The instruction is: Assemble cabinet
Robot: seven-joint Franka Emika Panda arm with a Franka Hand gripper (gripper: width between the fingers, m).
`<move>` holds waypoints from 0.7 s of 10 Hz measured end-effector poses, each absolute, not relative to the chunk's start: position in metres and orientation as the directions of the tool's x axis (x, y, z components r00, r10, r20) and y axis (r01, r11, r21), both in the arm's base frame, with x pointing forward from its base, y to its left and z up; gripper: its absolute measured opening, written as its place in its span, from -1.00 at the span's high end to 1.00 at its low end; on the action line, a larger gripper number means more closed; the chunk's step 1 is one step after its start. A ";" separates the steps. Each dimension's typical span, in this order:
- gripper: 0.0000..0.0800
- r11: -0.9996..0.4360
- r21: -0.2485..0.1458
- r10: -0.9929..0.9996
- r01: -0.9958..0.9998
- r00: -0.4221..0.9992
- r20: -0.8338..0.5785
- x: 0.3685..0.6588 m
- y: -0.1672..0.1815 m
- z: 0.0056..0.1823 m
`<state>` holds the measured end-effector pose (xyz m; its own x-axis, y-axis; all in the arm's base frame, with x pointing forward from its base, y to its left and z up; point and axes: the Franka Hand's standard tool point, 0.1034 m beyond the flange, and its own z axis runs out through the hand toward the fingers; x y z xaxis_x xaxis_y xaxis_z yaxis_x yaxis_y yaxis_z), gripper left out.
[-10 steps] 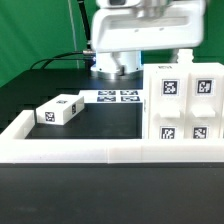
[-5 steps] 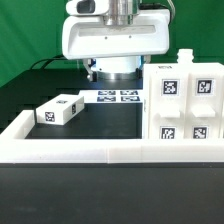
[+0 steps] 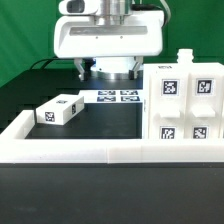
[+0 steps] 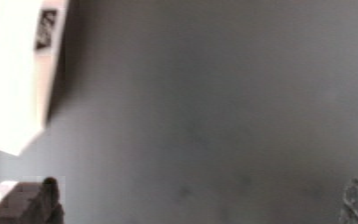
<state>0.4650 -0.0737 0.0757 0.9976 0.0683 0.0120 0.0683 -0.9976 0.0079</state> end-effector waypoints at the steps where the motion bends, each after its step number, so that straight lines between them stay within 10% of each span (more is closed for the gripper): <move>1: -0.99 -0.999 -0.018 0.046 0.046 0.999 -0.006 0.456 -0.102 0.073; 7: -0.99 -0.997 -0.013 0.079 0.079 0.997 0.002 0.452 -0.132 0.069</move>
Offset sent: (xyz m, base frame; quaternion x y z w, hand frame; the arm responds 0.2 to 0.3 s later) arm 0.0000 0.0000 0.0000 0.0000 0.0000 0.0000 1.0000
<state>0.4515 -0.1318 0.0688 0.9968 0.0795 0.0015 0.0795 -0.9967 -0.0134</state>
